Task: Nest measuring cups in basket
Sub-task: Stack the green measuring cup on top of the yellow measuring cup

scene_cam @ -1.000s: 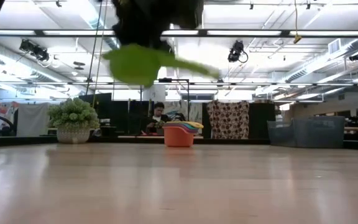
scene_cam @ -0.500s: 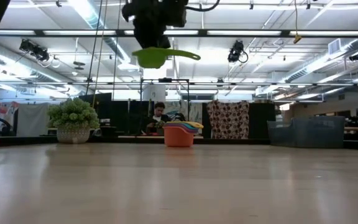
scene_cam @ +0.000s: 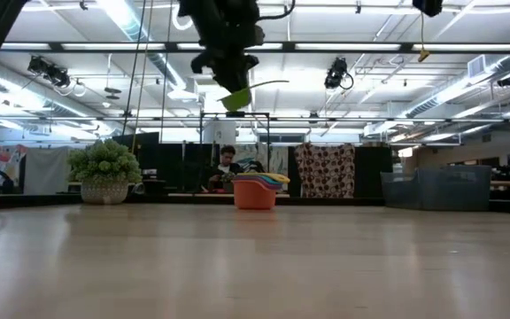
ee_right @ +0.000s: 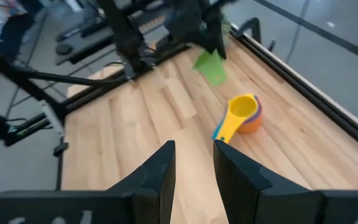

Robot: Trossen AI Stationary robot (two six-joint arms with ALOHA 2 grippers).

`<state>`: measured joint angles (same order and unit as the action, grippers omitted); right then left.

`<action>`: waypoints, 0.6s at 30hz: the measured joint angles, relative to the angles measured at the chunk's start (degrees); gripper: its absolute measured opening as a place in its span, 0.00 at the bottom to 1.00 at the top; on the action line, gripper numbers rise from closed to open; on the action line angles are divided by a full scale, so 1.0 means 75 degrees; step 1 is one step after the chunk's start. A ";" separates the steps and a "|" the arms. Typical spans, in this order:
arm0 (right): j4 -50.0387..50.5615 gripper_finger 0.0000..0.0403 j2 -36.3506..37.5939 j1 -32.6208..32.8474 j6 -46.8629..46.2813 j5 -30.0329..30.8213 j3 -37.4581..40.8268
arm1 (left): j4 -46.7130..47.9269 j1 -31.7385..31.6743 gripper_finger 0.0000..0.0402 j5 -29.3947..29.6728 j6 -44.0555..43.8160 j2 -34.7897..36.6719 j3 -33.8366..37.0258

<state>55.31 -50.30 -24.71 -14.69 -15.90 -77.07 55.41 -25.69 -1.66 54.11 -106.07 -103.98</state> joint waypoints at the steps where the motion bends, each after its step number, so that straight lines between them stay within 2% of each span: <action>1: -0.0002 0.28 -0.0085 0.0000 -0.0085 0.0068 0.0001 | -0.0186 -0.0083 0.03 -0.0040 0.0152 -0.0058 -0.0007; 11: -0.0149 0.28 -0.0731 -0.0247 -0.0287 0.0192 0.0001 | -0.0465 -0.0758 0.03 -0.1110 0.1106 -0.1047 0.0003; 18: -0.0174 0.28 -0.0976 -0.0520 -0.0307 0.0189 0.0001 | -0.0570 -0.0750 0.03 -0.1351 0.1694 -0.1761 0.0006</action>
<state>54.00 -57.62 -28.61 -16.99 -14.48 -77.06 51.14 -31.31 -11.79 66.82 -119.28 -103.94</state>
